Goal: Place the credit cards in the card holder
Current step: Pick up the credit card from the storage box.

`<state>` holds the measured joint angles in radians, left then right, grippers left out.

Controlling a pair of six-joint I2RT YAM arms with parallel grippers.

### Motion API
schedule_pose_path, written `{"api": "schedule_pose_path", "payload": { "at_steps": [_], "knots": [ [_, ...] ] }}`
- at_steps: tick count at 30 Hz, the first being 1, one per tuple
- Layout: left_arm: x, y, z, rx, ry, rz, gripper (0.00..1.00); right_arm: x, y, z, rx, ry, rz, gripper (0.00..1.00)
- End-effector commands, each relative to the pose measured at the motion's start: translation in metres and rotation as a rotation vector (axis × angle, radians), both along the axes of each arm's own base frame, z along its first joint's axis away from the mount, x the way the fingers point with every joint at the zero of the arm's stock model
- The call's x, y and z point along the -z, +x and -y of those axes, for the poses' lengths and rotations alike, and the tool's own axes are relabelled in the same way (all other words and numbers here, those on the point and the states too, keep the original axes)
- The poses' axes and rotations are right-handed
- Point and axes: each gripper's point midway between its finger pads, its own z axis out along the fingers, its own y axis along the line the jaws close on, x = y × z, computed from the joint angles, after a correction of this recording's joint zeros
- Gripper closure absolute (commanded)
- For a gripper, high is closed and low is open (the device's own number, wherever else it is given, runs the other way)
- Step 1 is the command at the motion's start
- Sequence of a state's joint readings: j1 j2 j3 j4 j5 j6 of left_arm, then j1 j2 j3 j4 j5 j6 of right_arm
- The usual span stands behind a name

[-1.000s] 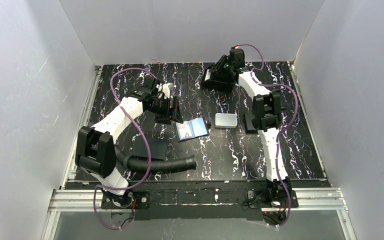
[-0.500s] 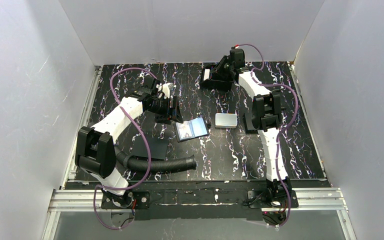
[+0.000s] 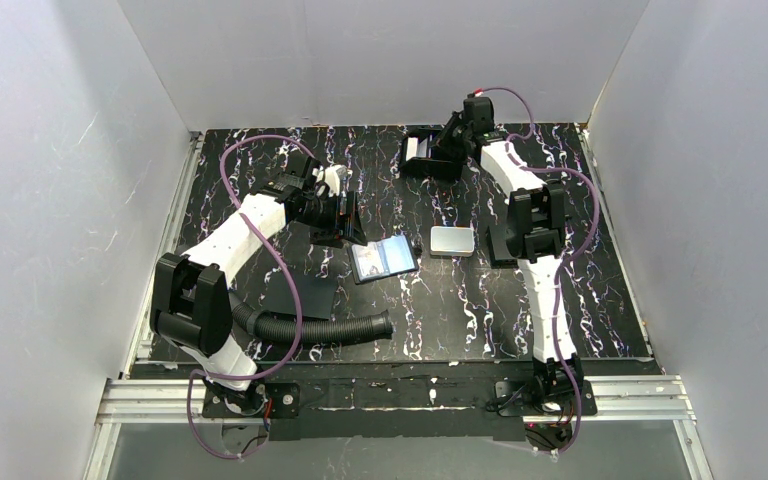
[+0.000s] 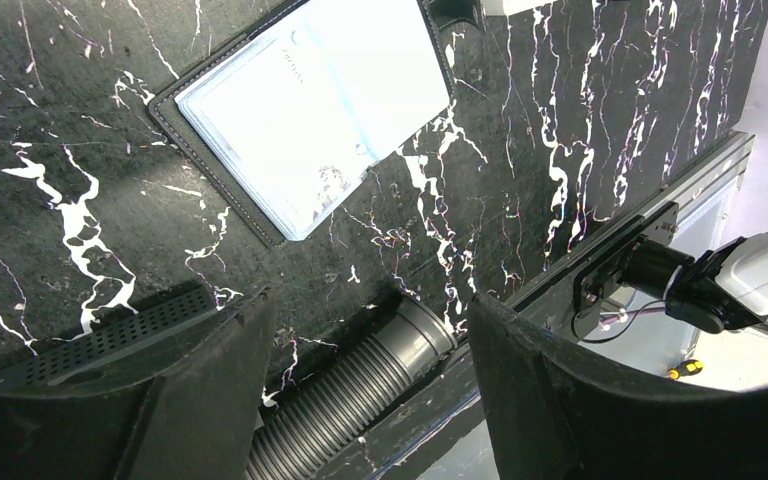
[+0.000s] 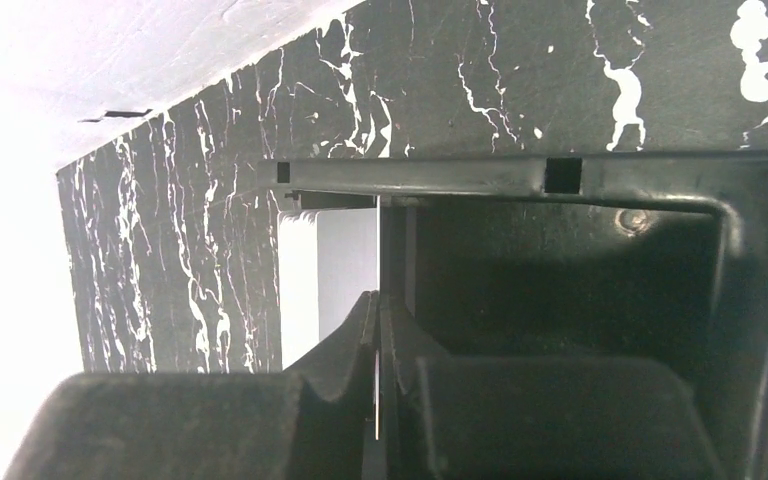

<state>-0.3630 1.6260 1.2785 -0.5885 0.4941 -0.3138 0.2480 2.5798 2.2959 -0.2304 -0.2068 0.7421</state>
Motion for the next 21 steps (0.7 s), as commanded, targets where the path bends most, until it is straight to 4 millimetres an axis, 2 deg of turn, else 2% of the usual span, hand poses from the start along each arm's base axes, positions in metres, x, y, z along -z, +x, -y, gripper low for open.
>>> {"api": "schedule_pose_path", "payload": {
  "at_steps": [1, 12, 17, 21],
  "knots": [
    [-0.023, -0.003, 0.004, 0.021, -0.038, 0.049, 0.32, -0.073, 0.004, 0.006, 0.014, -0.023, 0.133, 0.91],
    [-0.023, -0.002, 0.006, 0.021, -0.045, 0.043, 0.31, -0.1, -0.001, 0.019, 0.018, -0.113, 0.181, 0.98],
    [-0.026, -0.002, 0.008, 0.017, -0.059, 0.036, 0.3, -0.124, -0.009, 0.024, 0.001, -0.148, 0.219, 0.99],
    [-0.036, 0.001, 0.011, 0.013, -0.083, 0.038, 0.26, -0.151, -0.025, 0.028, -0.039, -0.175, 0.259, 0.99]
  ]
}}
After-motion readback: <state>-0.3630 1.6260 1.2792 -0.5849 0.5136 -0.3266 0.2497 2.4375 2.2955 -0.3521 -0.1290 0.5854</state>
